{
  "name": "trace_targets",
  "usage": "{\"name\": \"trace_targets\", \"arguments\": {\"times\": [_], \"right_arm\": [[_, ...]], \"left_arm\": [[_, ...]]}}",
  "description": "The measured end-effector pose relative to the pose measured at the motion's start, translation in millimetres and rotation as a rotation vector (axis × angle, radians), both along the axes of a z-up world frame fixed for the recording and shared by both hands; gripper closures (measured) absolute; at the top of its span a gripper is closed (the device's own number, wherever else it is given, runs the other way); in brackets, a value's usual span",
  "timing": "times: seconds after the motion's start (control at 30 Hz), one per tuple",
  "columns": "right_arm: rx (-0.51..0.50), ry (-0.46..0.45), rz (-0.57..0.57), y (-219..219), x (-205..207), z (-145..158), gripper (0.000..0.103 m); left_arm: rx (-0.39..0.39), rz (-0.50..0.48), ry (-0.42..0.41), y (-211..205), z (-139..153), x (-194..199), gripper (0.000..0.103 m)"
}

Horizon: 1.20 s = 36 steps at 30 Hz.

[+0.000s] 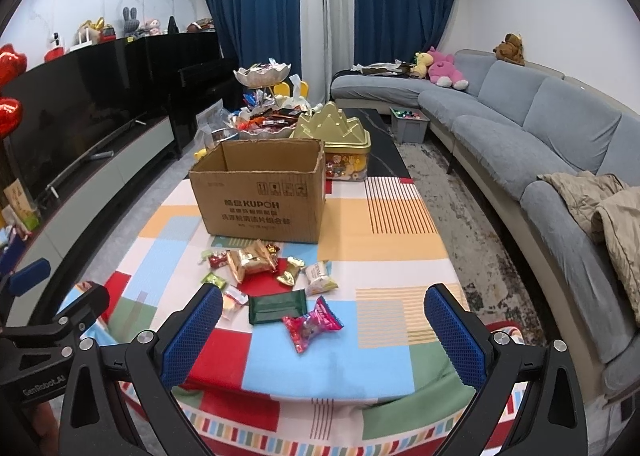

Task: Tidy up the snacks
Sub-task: 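Grasp the white cheese packet with the left tool while the right tool grasps the pink candy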

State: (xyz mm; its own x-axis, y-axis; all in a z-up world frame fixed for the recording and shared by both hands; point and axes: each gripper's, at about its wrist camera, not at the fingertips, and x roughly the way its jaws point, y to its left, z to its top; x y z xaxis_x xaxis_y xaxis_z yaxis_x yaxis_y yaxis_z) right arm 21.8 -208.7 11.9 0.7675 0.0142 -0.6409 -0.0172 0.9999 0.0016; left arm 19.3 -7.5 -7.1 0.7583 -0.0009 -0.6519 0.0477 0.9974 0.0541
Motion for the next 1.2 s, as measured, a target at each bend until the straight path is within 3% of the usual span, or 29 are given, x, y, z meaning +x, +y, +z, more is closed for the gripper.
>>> {"name": "trace_targets", "arguments": {"times": [1.0, 1.2], "right_arm": [[-0.079, 0.161, 0.104, 19.6, 80.0, -94.9, 0.001], [-0.116, 0.213, 0.119, 23.1, 94.1, -120.7, 0.001]], "left_arm": [[0.072, -0.112, 0.079, -12.6, -81.5, 84.4, 0.001], [0.088, -0.158, 0.146, -16.9, -110.6, 101.2, 0.008]]}}
